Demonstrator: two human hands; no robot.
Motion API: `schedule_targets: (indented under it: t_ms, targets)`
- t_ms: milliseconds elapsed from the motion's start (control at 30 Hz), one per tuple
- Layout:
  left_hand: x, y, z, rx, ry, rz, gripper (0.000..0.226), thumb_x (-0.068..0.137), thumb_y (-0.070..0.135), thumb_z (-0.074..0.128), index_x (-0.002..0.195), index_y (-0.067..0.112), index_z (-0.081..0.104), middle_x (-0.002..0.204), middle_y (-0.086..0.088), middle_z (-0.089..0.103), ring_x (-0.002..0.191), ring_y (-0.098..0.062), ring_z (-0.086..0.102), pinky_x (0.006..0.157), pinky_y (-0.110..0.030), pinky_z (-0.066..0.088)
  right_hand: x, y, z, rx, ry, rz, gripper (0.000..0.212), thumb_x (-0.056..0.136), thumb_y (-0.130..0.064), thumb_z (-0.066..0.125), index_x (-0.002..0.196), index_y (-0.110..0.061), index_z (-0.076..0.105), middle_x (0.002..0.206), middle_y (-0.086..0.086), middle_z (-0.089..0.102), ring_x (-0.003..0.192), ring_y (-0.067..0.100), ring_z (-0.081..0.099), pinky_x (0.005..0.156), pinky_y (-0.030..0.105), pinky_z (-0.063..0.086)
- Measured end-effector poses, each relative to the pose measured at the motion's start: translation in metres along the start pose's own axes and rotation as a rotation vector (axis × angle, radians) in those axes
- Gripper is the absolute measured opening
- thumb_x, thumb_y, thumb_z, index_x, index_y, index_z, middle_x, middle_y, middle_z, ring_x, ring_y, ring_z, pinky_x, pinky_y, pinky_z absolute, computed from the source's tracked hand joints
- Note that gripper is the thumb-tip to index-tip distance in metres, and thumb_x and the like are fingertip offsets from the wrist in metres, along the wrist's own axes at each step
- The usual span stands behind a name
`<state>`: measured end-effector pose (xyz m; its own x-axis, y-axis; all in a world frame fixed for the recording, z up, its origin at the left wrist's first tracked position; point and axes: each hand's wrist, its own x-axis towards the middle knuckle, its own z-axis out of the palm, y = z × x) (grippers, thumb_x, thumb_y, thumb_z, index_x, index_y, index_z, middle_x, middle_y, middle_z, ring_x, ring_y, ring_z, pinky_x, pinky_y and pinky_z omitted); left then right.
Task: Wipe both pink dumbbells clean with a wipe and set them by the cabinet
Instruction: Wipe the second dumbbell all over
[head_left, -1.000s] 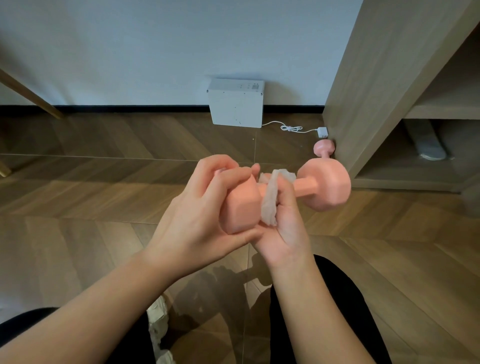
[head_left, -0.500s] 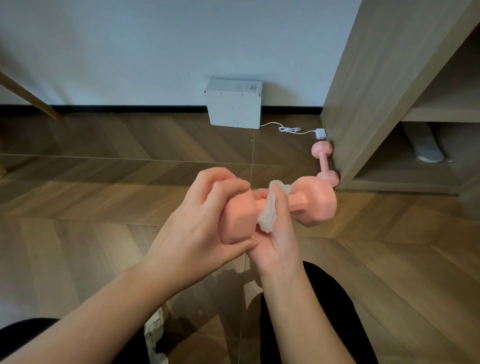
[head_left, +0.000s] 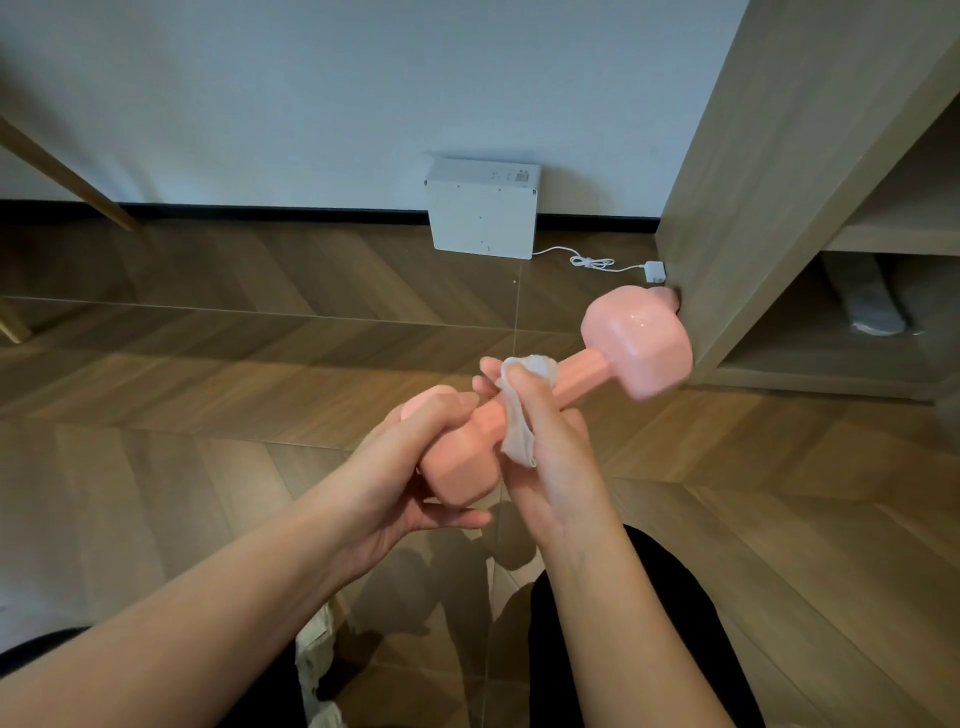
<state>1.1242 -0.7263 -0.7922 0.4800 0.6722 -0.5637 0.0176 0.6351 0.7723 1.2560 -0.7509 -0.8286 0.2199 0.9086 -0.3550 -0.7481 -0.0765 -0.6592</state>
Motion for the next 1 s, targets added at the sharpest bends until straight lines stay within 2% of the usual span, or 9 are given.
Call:
schedule_targets:
  t_ms: [67,167,233,333,533,667,800,933,1000]
  targets:
    - [-0.003,0.0,0.0,-0.002,0.01,0.032,0.038,0.066,0.045,0.075,0.099,0.025,0.069,0.093,-0.01,0.069,0.077,-0.021,0.07,0.057,-0.038,0.058,-0.003,0.002,0.004,0.037,-0.069,0.059,0.026,0.068,-0.036,0.078,0.086,-0.017,0.079,0.095,0.006,0.074,0.098,0.019,0.069,0.092,0.042,0.054]
    - [-0.005,0.001,0.0,0.042,0.024,0.087,0.057,0.062,0.048,0.073,0.11,0.019,0.065,0.092,-0.006,0.071,0.077,-0.019,0.07,0.057,-0.037,0.058,-0.005,0.008,0.01,0.037,-0.059,0.074,0.059,0.061,-0.049,0.077,0.108,-0.015,0.065,0.106,0.009,0.073,0.105,0.025,0.068,0.096,0.047,0.051]
    - [-0.005,0.002,-0.001,0.051,0.031,0.104,0.043,0.066,0.046,0.071,0.102,0.023,0.069,0.089,-0.004,0.071,0.076,-0.017,0.069,0.057,-0.036,0.057,-0.006,0.011,0.012,-0.025,-0.055,0.011,0.051,0.071,-0.052,0.069,0.108,-0.017,0.063,0.109,0.009,0.072,0.106,0.024,0.068,0.091,0.04,0.054]
    - [-0.005,0.003,-0.002,0.058,0.016,0.11,0.022,0.075,0.043,0.063,0.088,0.029,0.074,0.085,-0.002,0.07,0.072,-0.015,0.068,0.057,-0.035,0.057,-0.008,0.013,0.013,-0.106,-0.094,-0.036,0.029,0.08,-0.045,0.061,0.096,-0.025,0.075,0.111,0.005,0.072,0.108,0.02,0.067,0.089,0.033,0.055]
    - [-0.008,0.0,-0.003,0.112,-0.019,0.105,0.039,0.072,0.05,0.067,0.103,0.026,0.07,0.091,-0.005,0.07,0.078,-0.017,0.069,0.061,-0.036,0.057,-0.006,0.015,0.013,-0.056,-0.112,-0.024,0.02,0.08,-0.029,0.067,0.091,-0.015,0.077,0.097,0.006,0.074,0.098,0.021,0.069,0.094,0.045,0.053]
    - [-0.008,-0.002,-0.001,0.128,-0.02,0.111,0.053,0.064,0.054,0.07,0.106,0.022,0.063,0.094,-0.006,0.069,0.08,-0.017,0.07,0.064,-0.038,0.057,-0.006,0.01,0.011,0.043,-0.079,-0.075,0.016,0.078,-0.029,0.066,0.083,-0.02,0.078,0.099,0.002,0.074,0.097,0.012,0.069,0.093,0.042,0.054]
    - [-0.01,-0.003,0.003,0.123,-0.039,0.063,0.045,0.066,0.051,0.069,0.1,0.022,0.062,0.09,-0.01,0.061,0.073,-0.017,0.066,0.062,-0.038,0.057,-0.003,-0.003,0.004,0.269,-0.052,-0.174,0.013,0.078,-0.027,0.066,0.074,-0.023,0.078,0.092,-0.003,0.073,0.093,0.013,0.068,0.086,0.037,0.053]
    - [-0.011,-0.006,0.003,0.093,-0.074,-0.052,0.05,0.072,0.048,0.07,0.112,0.02,0.057,0.089,-0.015,0.062,0.073,-0.025,0.067,0.057,-0.036,0.057,-0.002,-0.014,-0.012,0.458,-0.098,-0.226,0.003,0.077,-0.023,0.072,0.079,-0.023,0.074,0.091,-0.004,0.07,0.086,0.014,0.066,0.081,0.038,0.052]
    - [-0.011,-0.003,0.003,0.082,-0.1,-0.128,0.052,0.076,0.051,0.071,0.111,0.015,0.059,0.084,-0.019,0.064,0.071,-0.03,0.067,0.054,-0.035,0.057,-0.003,-0.014,-0.014,0.535,-0.178,-0.225,0.025,0.068,-0.022,0.084,0.087,-0.021,0.068,0.091,-0.004,0.068,0.085,0.016,0.064,0.082,0.04,0.051]
